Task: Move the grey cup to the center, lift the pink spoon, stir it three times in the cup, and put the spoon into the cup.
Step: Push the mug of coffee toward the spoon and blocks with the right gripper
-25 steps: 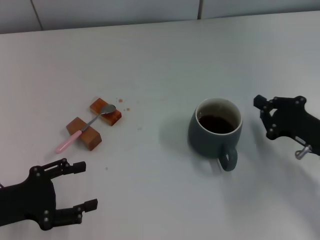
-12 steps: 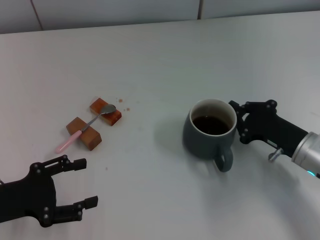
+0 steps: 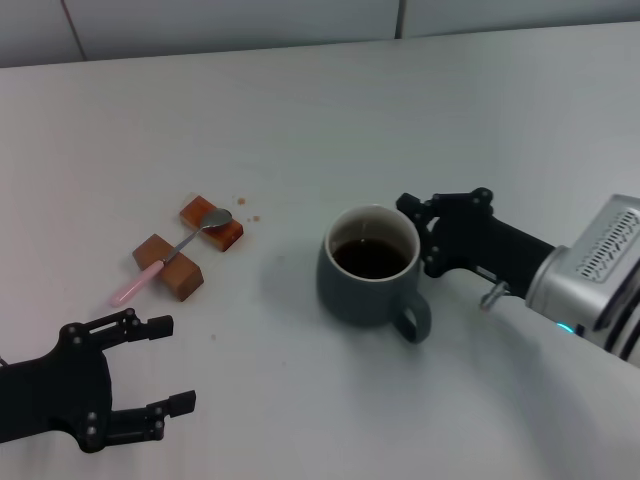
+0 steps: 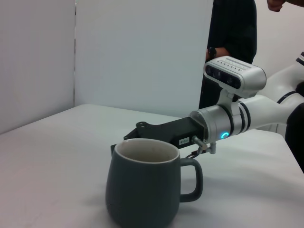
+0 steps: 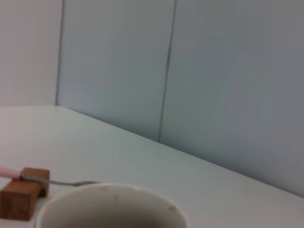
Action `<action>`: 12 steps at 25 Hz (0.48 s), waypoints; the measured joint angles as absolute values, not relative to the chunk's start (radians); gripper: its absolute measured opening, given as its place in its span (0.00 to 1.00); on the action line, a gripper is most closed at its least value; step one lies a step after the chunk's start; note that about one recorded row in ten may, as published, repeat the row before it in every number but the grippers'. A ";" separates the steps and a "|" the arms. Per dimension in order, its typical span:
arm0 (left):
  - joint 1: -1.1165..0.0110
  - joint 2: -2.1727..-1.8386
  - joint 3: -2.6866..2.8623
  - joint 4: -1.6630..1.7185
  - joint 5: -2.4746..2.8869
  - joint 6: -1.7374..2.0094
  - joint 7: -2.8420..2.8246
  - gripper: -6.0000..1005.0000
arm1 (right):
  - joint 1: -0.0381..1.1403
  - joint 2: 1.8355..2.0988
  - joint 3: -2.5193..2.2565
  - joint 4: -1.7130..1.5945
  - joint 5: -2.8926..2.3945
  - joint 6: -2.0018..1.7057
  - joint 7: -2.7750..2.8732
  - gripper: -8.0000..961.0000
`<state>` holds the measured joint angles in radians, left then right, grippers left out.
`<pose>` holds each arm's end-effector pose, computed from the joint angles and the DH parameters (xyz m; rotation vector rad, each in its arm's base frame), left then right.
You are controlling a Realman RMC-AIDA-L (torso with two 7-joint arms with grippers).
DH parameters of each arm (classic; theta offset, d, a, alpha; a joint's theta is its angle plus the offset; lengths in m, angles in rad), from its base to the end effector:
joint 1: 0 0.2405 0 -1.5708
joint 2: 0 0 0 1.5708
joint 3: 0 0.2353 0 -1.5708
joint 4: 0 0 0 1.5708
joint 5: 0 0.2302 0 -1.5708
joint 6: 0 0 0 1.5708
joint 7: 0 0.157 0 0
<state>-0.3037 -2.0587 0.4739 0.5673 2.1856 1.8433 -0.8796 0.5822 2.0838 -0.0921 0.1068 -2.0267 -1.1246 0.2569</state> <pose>-0.3205 0.2288 0.0057 -2.7731 -0.3411 -0.7658 0.2740 0.3217 -0.1087 -2.3229 0.2802 0.6144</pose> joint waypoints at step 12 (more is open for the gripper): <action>-0.305 -2.059 0.474 0.568 2.186 1.844 -0.881 0.81 | 0.701 2.088 -0.082 0.194 -2.027 -1.030 0.256 0.01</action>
<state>-0.3051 -2.0585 0.4740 0.5676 2.1859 1.8439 -0.8805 0.7008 2.0883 -0.0819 0.1944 -2.0267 -1.0298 0.2561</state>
